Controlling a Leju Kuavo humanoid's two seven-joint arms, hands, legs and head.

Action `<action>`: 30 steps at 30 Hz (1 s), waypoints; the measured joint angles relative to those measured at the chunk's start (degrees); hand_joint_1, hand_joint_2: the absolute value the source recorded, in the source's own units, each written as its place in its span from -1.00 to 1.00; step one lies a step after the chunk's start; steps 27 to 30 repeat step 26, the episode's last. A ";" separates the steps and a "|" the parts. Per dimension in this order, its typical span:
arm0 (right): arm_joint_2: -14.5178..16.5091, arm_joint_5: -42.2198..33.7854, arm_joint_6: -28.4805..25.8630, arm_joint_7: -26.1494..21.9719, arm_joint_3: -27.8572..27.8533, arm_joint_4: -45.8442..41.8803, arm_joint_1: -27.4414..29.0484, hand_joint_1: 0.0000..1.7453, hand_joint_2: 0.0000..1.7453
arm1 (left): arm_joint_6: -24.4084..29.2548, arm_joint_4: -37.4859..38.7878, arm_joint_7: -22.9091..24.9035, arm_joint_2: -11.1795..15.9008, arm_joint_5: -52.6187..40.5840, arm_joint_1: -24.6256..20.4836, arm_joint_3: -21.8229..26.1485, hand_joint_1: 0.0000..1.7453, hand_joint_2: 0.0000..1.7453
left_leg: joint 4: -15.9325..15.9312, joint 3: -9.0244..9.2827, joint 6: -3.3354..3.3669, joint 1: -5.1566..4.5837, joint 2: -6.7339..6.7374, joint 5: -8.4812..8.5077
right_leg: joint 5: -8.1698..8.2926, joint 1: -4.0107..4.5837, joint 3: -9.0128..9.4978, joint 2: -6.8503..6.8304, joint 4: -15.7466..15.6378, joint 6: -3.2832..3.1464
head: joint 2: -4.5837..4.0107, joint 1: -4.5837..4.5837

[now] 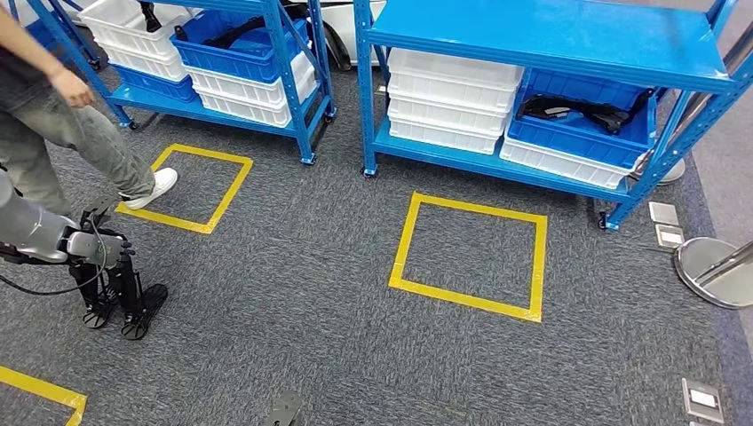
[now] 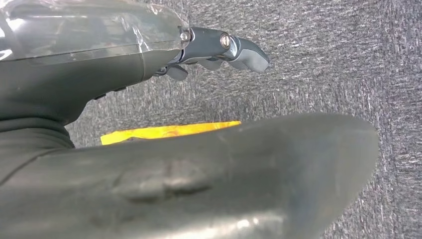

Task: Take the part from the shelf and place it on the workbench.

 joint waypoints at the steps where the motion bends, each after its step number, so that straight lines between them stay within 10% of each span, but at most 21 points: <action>1: -0.06 -0.51 0.64 -0.21 -0.80 4.38 -0.86 -1.00 -1.00 | 0.04 0.00 0.16 0.00 0.11 0.03 0.00 -1.00 -1.00 | 0.00 0.01 0.00 0.01 0.02 -0.01 | 0.00 0.01 0.00 0.02 0.00 0.00 | 0.00 -0.01; 9: -0.81 0.13 2.91 0.62 -3.67 32.55 -6.98 -1.00 -1.00 | 0.25 0.00 0.88 0.00 0.27 0.15 0.00 -1.00 -1.00 | -0.06 0.17 -0.03 0.04 0.09 -0.02 | -0.04 0.06 0.07 0.07 0.00 -0.05 | 0.02 -0.02; 16: -0.87 13.87 15.95 18.00 -0.08 49.14 -10.14 -1.00 -1.00 | 0.27 -0.20 3.38 0.01 -0.14 0.05 -0.23 -1.00 -1.00 | -0.11 0.23 -0.04 0.09 0.09 -0.02 | -0.06 0.13 0.13 0.05 0.00 -0.08 | 0.00 -0.02; 30: 0.05 24.77 29.50 21.46 10.91 59.31 -10.79 -1.00 -1.00 | 0.46 -0.64 5.11 0.03 -0.84 -0.62 -1.70 -1.00 -1.00 | -0.16 0.29 -0.05 0.12 0.09 -0.02 | -0.09 0.13 0.22 0.04 0.00 -0.13 | 0.00 0.00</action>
